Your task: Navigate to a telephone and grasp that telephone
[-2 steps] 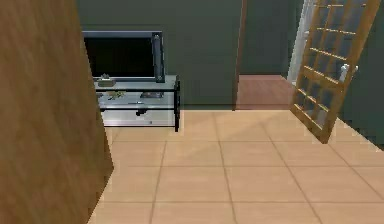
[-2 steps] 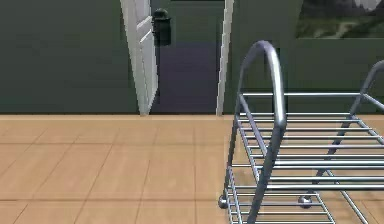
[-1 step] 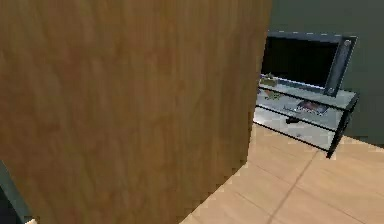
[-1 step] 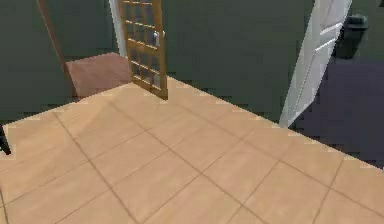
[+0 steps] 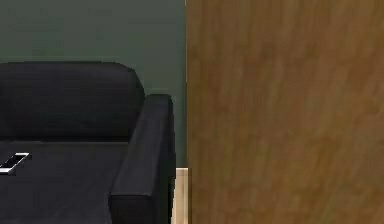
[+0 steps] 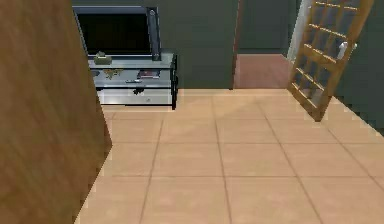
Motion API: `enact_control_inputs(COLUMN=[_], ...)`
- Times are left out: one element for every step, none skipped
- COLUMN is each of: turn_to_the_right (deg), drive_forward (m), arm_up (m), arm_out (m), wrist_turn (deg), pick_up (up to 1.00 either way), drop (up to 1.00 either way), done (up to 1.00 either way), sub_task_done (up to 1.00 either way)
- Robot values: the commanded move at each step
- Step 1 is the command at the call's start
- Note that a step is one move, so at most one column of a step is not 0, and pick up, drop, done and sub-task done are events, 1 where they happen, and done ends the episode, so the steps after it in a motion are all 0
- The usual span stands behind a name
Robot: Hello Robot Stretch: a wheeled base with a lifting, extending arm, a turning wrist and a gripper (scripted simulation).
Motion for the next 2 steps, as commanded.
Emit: enact_control_inputs(turn_to_the_right=[-45.0, -33.0], drive_forward=[0.0, 0.0], arm_up=[0.0, 0.0], arm_out=[0.0, 0.0], wrist_turn=[0.0, 0.0], pick_up=[0.0, 0.0], drop=[0.0, 0.0], done=[0.0, 0.0], sub_task_done=[0.0, 0.0])
